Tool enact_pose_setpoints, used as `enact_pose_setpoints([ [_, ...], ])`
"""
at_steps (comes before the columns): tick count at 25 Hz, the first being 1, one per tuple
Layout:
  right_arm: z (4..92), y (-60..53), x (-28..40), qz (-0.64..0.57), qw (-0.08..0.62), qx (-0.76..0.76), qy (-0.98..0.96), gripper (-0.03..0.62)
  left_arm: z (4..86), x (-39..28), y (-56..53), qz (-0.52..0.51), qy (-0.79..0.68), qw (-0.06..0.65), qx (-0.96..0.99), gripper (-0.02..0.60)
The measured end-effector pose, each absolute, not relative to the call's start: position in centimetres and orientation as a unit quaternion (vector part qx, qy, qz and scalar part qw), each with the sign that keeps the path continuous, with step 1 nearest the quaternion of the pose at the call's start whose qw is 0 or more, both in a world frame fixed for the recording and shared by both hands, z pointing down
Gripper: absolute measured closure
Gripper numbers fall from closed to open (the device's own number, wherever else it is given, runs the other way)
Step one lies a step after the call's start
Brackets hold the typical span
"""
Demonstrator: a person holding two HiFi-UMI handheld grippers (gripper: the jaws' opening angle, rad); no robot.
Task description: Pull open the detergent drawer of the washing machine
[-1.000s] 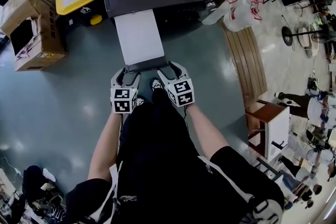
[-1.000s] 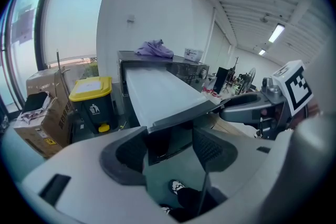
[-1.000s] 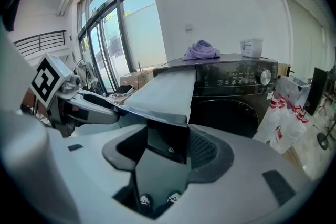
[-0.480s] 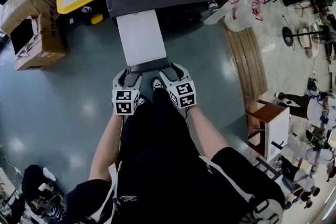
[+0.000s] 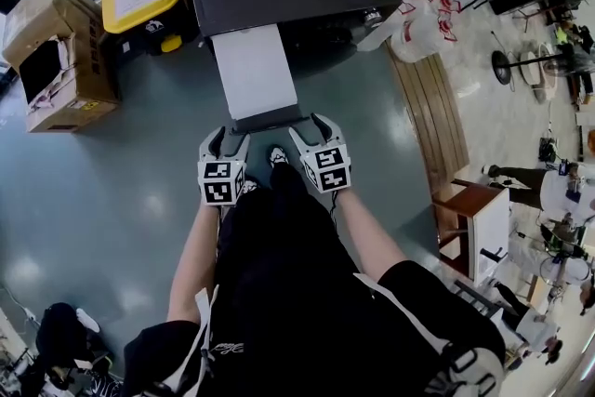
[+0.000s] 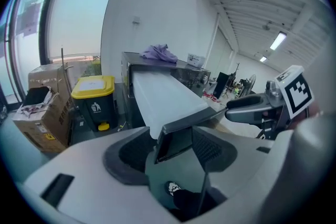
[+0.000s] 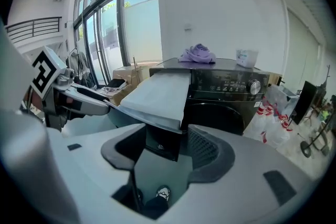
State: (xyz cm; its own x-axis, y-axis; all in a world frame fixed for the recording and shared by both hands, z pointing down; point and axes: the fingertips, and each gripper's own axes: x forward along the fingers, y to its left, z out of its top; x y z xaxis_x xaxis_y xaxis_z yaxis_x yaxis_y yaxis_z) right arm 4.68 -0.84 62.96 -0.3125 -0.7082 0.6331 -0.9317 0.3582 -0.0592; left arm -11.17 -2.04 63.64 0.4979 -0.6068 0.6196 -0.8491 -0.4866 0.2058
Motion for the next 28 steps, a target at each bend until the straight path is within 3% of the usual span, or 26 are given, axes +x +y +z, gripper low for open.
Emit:
enact_pose_setpoints([
  [7,58.3,-0.1,4.9,0.199,0.267,0.550,-0.766,0.407,58.5,-12.4,-1.4,0.201,-0.450,0.247,0.835,0.338],
  [9,57.6,0.2,4.6,0.197,0.275,0.548,-0.765,0.445,57.4,-11.6,-1.1,0.195,-0.444,0.246,0.839,0.422],
  [11,57.0,0.2,4.3,0.195,0.279,0.544,-0.766,0.530,56.4,-10.8,-0.8,0.188,-0.444,0.246,0.841,0.511],
  [13,56.7,0.2,3.7,0.199,0.282,0.535,-0.771,0.585,55.8,-10.1,-0.8,0.185,-0.451,0.247,0.837,0.540],
  [20,55.2,-0.5,1.4,0.214,0.262,0.486,-0.806,0.585,54.1,-9.0,-1.3,0.179,-0.480,0.259,0.819,0.557],
  [28,48.1,-3.8,1.7,0.171,0.202,0.489,-0.831,0.585,47.3,-7.6,-3.4,0.125,-0.504,0.215,0.827,0.558],
])
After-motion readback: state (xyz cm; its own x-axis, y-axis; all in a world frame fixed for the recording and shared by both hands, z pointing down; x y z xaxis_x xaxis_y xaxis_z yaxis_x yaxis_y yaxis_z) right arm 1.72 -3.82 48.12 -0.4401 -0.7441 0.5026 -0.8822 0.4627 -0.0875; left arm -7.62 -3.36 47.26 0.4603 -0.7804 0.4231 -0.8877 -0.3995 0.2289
